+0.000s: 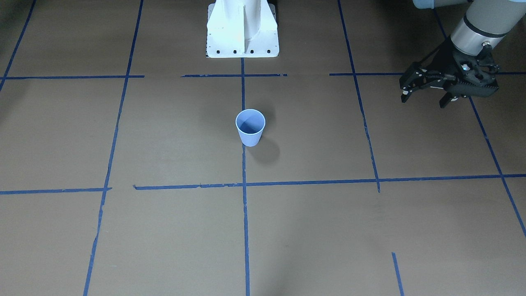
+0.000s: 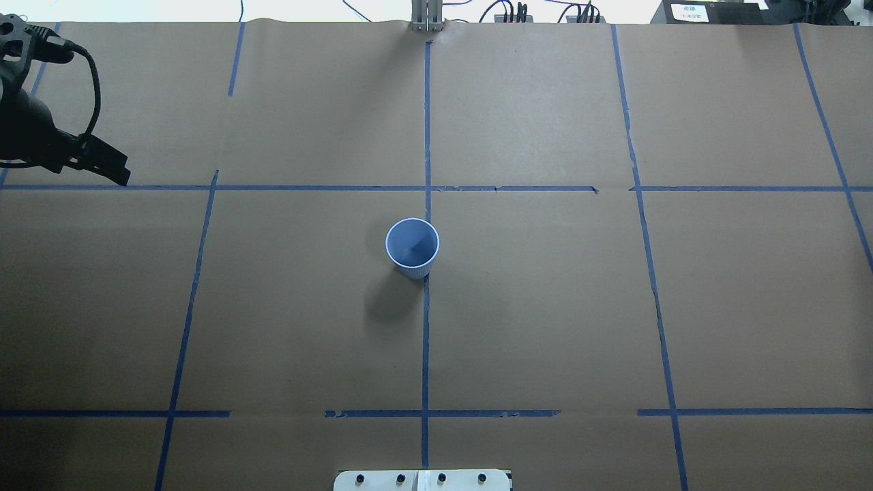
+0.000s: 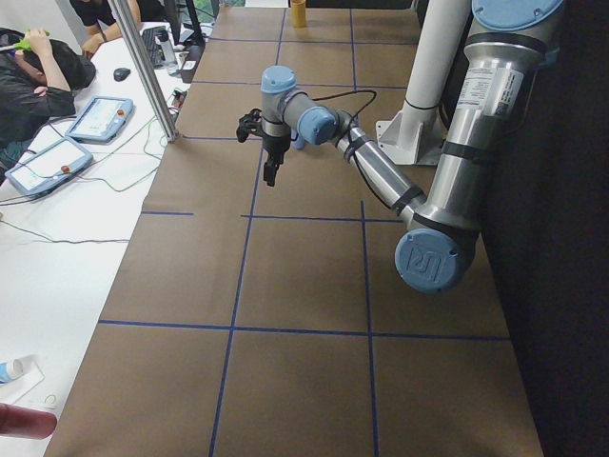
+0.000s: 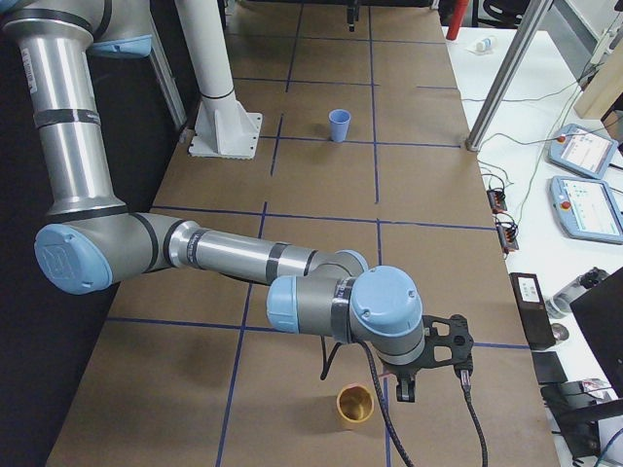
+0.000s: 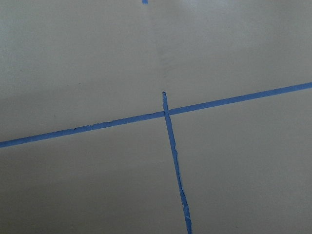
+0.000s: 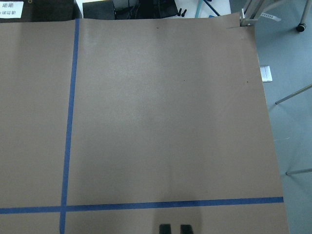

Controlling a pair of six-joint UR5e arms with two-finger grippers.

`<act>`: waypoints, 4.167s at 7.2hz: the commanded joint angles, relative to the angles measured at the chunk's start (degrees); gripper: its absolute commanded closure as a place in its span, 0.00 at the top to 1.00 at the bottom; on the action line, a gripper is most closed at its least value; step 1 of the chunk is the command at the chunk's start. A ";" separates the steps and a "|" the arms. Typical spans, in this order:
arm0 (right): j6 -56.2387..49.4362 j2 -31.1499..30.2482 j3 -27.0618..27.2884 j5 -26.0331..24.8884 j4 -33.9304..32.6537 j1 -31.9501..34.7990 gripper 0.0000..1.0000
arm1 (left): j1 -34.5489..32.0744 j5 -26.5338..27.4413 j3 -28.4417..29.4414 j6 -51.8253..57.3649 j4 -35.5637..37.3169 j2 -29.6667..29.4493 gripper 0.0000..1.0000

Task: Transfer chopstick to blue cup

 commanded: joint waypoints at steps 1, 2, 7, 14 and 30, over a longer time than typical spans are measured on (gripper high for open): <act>-3.63 2.80 8.45 -0.53 -15.97 0.72 0.00 | 0.00 0.00 0.00 -0.01 0.00 0.09 1.00; -3.63 9.70 8.48 -0.61 -25.00 -2.07 0.00 | -0.09 0.09 0.17 0.25 0.00 0.18 1.00; 27.73 22.13 17.23 2.11 -30.63 -22.00 0.00 | -6.91 0.00 3.76 15.22 2.98 0.80 1.00; 70.08 45.68 28.44 -26.73 -30.81 -58.89 0.00 | -20.39 -5.19 18.10 42.44 1.93 4.13 1.00; 74.25 48.09 17.87 -35.28 -24.30 -74.11 1.00 | -21.09 -5.10 18.98 42.26 1.93 4.75 1.00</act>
